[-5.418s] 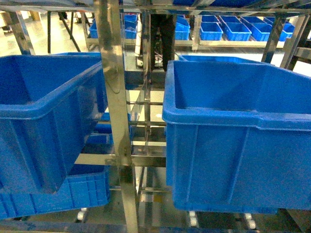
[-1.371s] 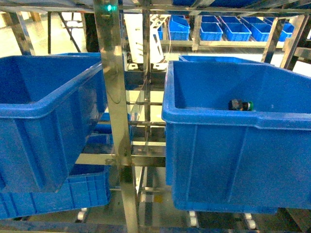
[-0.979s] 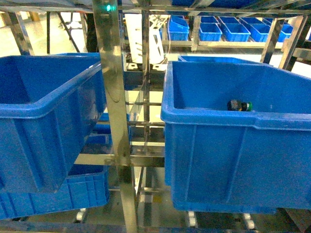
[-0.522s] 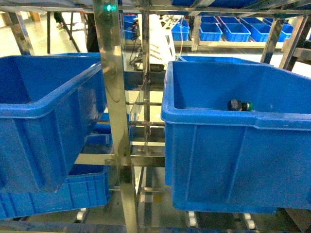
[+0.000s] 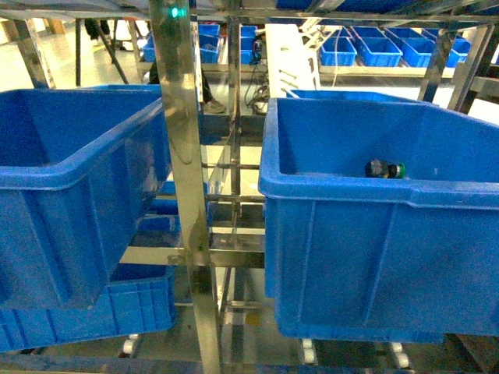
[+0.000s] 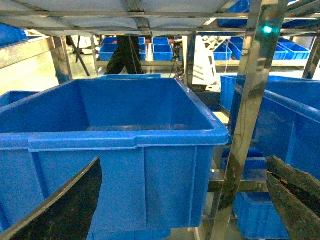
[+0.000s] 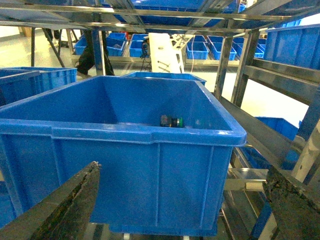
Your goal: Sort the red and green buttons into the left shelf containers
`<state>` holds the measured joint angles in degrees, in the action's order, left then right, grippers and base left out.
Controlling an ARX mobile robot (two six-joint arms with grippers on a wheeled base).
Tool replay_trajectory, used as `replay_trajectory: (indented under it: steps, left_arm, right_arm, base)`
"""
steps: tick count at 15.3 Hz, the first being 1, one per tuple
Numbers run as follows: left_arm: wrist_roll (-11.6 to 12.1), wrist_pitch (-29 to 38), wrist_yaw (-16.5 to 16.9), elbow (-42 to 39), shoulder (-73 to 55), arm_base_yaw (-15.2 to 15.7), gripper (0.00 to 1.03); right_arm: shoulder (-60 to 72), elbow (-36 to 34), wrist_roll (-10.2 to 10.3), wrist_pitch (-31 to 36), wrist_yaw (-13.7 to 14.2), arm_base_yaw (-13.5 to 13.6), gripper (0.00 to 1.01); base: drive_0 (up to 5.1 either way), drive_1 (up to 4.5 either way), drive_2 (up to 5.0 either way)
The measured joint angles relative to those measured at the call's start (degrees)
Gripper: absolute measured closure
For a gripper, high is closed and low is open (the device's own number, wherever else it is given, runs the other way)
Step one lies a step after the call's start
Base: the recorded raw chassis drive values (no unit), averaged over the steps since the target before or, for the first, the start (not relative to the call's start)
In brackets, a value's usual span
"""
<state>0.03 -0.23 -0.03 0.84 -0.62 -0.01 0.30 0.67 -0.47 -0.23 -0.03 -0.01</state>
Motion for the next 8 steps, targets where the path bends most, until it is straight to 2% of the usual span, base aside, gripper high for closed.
replay_trajectory:
  steps: [8]
  left_arm:
    - [0.0,0.0,0.0,0.0,0.0,0.0,0.05]
  right_arm:
    - [0.0,0.0,0.0,0.0,0.0,0.0,0.03]
  base:
    - [0.0,0.0,0.0]
